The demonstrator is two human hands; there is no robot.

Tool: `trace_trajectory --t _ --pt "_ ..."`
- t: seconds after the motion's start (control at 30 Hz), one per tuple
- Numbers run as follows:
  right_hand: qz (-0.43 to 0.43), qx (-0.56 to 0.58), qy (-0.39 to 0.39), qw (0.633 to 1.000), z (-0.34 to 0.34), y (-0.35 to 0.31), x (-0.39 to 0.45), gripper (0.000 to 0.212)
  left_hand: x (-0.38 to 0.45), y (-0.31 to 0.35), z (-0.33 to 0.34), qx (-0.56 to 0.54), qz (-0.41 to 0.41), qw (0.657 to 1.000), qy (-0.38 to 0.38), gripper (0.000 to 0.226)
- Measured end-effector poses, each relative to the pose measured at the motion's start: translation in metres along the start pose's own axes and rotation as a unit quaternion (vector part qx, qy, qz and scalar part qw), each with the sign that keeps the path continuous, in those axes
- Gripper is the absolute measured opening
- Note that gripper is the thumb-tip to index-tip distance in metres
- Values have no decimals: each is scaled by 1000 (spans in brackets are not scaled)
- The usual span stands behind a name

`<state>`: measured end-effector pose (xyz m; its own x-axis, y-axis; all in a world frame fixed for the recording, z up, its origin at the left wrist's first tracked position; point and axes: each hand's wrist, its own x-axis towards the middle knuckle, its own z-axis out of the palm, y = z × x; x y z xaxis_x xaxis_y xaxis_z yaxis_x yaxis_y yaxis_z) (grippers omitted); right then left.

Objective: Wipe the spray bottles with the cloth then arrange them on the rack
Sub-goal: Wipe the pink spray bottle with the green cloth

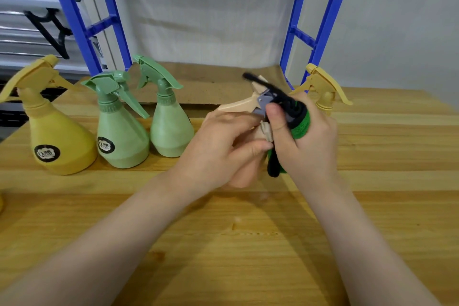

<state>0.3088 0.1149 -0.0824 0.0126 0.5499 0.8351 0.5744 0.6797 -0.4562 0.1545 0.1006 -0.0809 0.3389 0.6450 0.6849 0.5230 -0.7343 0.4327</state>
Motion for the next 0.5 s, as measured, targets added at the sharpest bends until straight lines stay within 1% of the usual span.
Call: trace_trajectory --t 0.03,0.1,0.17,0.23,0.33,0.37,0.43,0.5 --pt "11 5 6 1000 0 1 0 49 1 1 0 -17 1 1000 -2 21" --pt "33 23 12 999 0 2 0 35 1 3 1 -42 -10 999 -5 25" --pt "63 52 15 997 1 3 -1 30 -2 3 3 -67 -48 997 -1 28" --pt "106 98 20 989 3 2 0 32 -3 3 2 -110 -101 989 -11 24" --pt "142 153 16 978 3 3 -1 45 0 2 -6 -197 -152 966 -74 24" --pt "148 170 9 974 2 3 0 48 1 2 -10 -227 -173 954 -89 25" --pt "152 199 -9 968 2 1 0 53 3 2 -17 -294 -215 925 -104 20" --pt "155 221 -22 963 2 -2 0 54 5 1 -21 -335 -239 903 -120 20"
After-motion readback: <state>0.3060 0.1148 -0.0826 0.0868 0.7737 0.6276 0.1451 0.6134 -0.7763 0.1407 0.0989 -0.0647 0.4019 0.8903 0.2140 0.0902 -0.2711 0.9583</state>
